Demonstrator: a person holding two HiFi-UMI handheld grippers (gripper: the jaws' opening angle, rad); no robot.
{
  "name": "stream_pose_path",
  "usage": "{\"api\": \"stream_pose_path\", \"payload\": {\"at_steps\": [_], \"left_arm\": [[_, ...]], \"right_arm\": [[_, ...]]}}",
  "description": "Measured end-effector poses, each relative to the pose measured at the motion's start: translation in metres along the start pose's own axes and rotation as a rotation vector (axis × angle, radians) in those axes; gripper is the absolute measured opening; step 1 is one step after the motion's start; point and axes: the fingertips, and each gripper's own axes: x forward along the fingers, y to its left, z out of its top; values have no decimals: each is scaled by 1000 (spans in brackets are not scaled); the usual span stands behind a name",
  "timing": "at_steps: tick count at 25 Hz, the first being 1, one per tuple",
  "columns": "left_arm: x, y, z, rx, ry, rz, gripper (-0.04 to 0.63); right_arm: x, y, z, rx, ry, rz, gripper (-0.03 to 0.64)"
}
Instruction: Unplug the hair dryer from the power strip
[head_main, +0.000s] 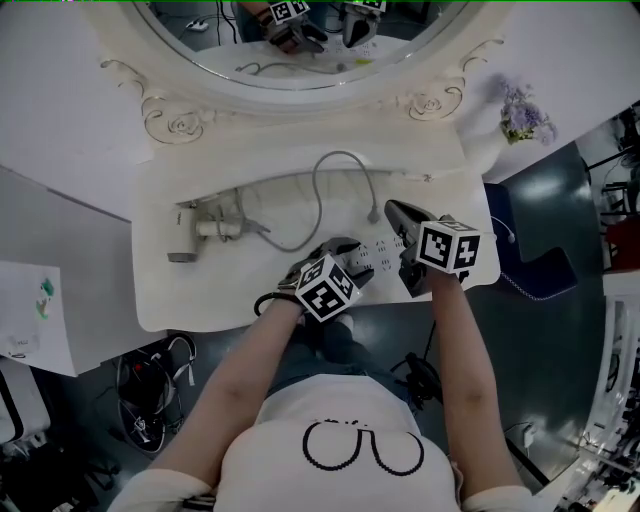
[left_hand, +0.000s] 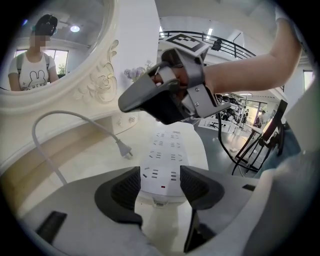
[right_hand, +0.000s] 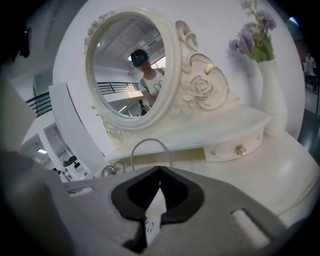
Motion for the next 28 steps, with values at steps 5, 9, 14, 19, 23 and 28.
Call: {"api": "stream_pose_path", "payload": {"at_steps": [5, 9, 14, 19, 23, 28], "left_arm": [[-6, -5, 4, 5, -13, -39, 244], [-28, 0, 23, -13, -98, -10, 244], [-69, 16, 40, -47, -200, 76, 244], [-118, 33, 55, -134, -348, 138, 244], [-174, 51, 71, -236, -515, 179, 242], [-226, 63, 74, -213, -574, 296, -2]], "right_arm": [[-45, 18, 25, -40, -126, -5, 0], [-83, 24, 38, -65, -229, -45, 0], [-126, 31, 39, -146, -334, -164, 0], [-141, 48, 40, -215, -382, -246, 0], [-156, 73, 43, -269, -433, -295, 0], [-164, 102, 33, -293, -473, -353, -2]]}}
